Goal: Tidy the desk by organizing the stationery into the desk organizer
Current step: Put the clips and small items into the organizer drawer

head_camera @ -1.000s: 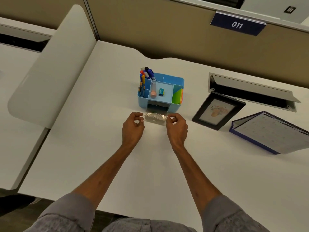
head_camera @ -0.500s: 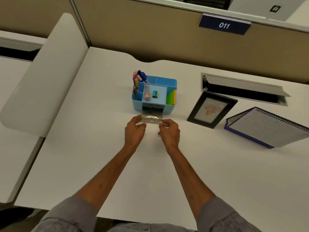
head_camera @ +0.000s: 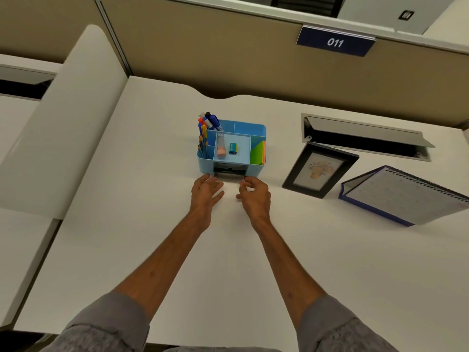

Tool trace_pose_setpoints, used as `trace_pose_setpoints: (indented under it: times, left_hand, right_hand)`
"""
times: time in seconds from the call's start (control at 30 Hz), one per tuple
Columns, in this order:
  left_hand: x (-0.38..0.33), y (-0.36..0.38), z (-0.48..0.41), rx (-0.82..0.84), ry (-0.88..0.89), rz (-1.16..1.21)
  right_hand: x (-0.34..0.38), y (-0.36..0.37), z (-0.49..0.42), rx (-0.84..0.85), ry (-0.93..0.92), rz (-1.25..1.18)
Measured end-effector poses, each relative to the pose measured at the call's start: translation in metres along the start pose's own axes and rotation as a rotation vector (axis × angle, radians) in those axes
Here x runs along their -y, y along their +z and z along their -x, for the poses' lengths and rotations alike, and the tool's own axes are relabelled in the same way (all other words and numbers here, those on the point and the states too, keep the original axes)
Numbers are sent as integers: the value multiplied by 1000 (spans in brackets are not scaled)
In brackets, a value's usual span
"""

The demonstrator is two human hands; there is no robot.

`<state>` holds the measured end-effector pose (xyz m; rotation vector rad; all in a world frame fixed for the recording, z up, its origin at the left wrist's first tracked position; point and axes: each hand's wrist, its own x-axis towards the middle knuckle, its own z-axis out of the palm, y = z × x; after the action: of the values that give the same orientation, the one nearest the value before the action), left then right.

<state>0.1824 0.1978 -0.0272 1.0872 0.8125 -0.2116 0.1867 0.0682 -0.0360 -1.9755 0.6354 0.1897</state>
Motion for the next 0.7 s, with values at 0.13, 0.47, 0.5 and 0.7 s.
trace_pose_setpoints:
  times: [0.13, 0.47, 0.5, 0.7]
  left_hand:
    - [-5, 1, -4, 44, -19, 71]
    - [-10, 1, -8, 53, -26, 102]
    - [-10, 2, -7, 55, -28, 100]
    - [-10, 4, -5, 50, -50, 118]
  right_hand:
    - [2, 0, -4, 16, -18, 18]
    - [11, -2, -2, 19, -113, 254]
    - [12, -3, -2, 22, -116, 260]
    - [11, -6, -2, 52, -136, 304]
